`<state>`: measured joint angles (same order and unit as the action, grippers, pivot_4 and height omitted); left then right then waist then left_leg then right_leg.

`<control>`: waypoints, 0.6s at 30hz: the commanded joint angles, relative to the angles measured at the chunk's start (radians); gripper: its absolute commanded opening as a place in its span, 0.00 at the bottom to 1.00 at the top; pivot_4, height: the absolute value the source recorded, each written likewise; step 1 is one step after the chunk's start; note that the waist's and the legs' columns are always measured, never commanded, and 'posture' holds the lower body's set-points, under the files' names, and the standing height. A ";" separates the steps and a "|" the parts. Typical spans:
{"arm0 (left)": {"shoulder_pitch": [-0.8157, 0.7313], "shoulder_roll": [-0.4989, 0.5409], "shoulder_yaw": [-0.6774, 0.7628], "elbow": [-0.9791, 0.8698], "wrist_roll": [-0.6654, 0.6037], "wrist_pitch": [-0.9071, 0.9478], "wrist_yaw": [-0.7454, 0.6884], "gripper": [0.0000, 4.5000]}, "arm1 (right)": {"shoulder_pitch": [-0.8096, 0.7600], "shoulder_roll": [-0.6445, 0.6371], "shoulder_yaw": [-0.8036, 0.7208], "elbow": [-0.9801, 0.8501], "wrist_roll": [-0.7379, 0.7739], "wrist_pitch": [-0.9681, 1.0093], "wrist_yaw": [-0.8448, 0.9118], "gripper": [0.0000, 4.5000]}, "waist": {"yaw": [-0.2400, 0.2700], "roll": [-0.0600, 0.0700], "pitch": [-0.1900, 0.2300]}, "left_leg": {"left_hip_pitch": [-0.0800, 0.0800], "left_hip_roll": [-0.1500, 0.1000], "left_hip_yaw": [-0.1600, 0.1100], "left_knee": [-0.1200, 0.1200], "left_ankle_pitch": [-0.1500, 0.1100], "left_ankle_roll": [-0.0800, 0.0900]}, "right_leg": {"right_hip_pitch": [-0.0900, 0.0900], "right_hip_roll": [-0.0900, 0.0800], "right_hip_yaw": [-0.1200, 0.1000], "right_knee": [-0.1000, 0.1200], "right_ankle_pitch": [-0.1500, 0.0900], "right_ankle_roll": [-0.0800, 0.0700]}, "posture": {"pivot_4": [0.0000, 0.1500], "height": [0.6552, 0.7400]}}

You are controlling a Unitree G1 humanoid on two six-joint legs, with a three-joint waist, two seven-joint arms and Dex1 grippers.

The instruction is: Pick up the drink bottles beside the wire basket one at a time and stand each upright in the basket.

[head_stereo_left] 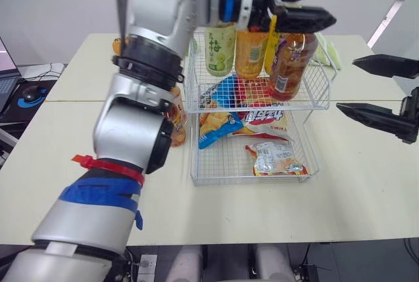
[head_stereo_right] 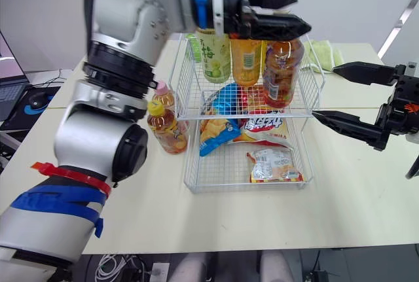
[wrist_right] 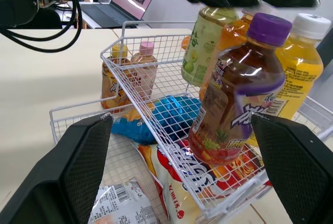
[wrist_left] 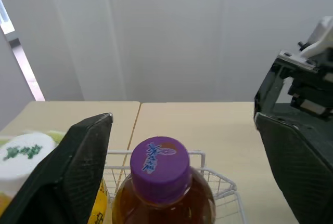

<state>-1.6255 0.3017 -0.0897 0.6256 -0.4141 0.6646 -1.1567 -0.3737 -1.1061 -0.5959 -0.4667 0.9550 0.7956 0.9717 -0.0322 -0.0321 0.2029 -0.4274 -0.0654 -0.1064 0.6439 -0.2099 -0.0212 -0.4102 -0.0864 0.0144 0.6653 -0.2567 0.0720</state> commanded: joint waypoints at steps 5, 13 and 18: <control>0.083 0.220 0.129 -0.311 -0.106 0.114 -0.053 0.99 | -0.016 -0.051 -0.042 -0.002 0.021 -0.015 0.004 1.00 | 0.000 0.001 0.000 | 0.001 0.000 -0.001 0.000 0.000 0.000 | 0.001 0.000 0.001 0.000 0.000 0.000 | 1.00 1.00; 0.455 0.534 0.295 -0.556 -0.069 0.075 0.037 0.99 | -0.096 -0.062 0.087 0.000 0.036 -0.042 0.059 1.00 | -0.005 0.002 -0.001 | 0.006 0.002 0.000 -0.001 0.000 0.000 | 0.003 0.001 0.003 0.001 0.001 -0.001 | 1.00 1.00; 0.738 0.616 0.489 -0.684 -0.095 0.143 0.169 0.99 | -0.175 -0.036 0.186 0.005 0.048 -0.059 0.077 1.00 | 0.004 0.002 -0.001 | 0.006 0.002 -0.001 0.001 0.000 0.000 | 0.005 0.000 0.002 -0.001 0.001 -0.001 | 1.00 1.00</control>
<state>-0.9307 0.8939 0.3141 -0.0019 -0.4952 0.7854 -1.0317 -0.5231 -1.1424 -0.4122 -0.4560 0.9915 0.7597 1.0429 -0.0278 -0.0302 0.2017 -0.4209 -0.0629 -0.1065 0.6442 -0.2100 -0.0212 -0.4057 -0.0860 0.0164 0.6640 -0.2557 0.0712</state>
